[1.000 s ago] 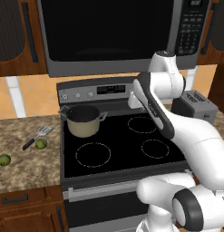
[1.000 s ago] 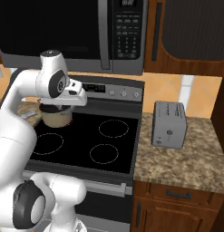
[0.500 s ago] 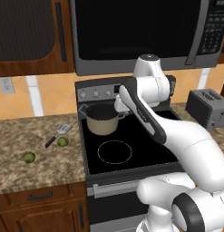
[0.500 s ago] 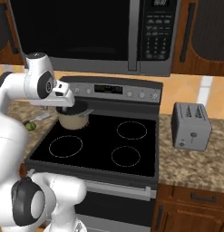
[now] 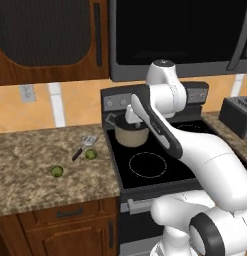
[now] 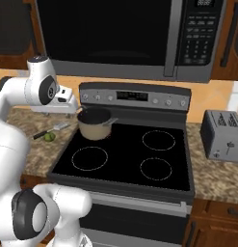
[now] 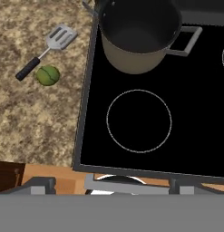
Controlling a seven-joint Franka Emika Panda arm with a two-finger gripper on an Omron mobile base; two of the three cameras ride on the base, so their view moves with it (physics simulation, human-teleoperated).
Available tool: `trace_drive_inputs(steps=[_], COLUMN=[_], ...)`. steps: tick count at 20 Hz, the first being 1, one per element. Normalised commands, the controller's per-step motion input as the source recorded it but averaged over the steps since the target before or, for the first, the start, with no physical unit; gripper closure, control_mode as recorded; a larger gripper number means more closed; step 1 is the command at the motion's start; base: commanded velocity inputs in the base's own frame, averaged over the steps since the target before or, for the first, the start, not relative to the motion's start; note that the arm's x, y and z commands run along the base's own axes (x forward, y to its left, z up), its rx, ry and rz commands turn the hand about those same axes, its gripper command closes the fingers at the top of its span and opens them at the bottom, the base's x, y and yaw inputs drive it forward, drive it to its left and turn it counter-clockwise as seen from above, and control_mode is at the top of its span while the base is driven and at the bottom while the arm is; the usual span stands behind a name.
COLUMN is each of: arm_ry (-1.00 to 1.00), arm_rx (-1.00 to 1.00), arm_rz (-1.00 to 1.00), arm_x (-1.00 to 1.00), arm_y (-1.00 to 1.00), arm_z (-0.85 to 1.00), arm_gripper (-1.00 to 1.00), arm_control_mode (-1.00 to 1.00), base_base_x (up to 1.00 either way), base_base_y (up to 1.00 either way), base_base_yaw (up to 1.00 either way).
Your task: Put the lime and lime in the pot. Retrieve the spatula and lightly stir the vegetables in the pot.
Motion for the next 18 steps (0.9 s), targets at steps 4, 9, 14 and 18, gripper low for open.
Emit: trace_drive_inputs(steps=[4, 9, 14, 18], arm_ry=[0.0, 0.0, 0.0, 0.0], arm_rx=[0.0, 0.0, 0.0, 0.0], arm_rz=[0.0, 0.0, 0.0, 0.0], arm_x=[0.0, 0.0, 0.0, 0.0], arm_y=[0.0, 0.0, 0.0, 0.0], arm_z=[0.0, 0.0, 0.0, 0.0], arm_gripper=[-1.0, -1.0, -1.0, -1.0], arm_control_mode=[1.0, 1.0, 1.0, 1.0], base_base_x=[0.05, 0.09, 0.1, 0.17], base_base_y=[0.47, 0.37, 0.49, 0.38], base_base_yaw=[-0.06, -0.05, -0.06, -0.06])
